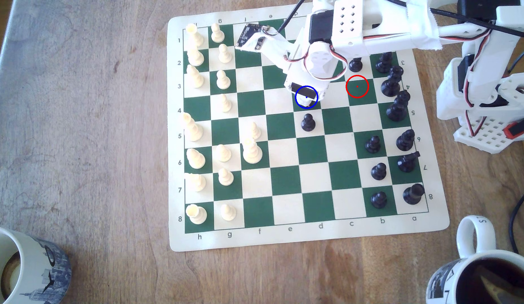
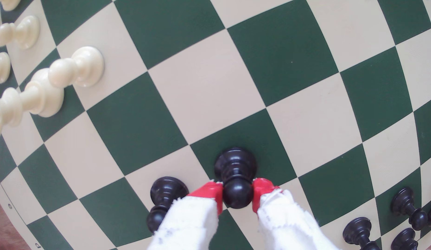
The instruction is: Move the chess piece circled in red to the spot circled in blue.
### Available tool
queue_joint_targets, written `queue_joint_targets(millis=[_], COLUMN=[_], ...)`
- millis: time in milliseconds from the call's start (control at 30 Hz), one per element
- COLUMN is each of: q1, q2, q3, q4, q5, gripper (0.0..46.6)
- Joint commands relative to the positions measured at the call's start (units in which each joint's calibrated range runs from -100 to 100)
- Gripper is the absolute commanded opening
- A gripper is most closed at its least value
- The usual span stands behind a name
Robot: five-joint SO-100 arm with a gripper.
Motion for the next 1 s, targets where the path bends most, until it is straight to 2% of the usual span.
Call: queue_joint_targets(millis=[0,967], q1=[-0.3,0.7], q2=[-0.4,0.0], q3=[-3.9,-3.9], q4=[-0.5,-0.6], q5=[-0.1,0.3], gripper=[2.7,2.8])
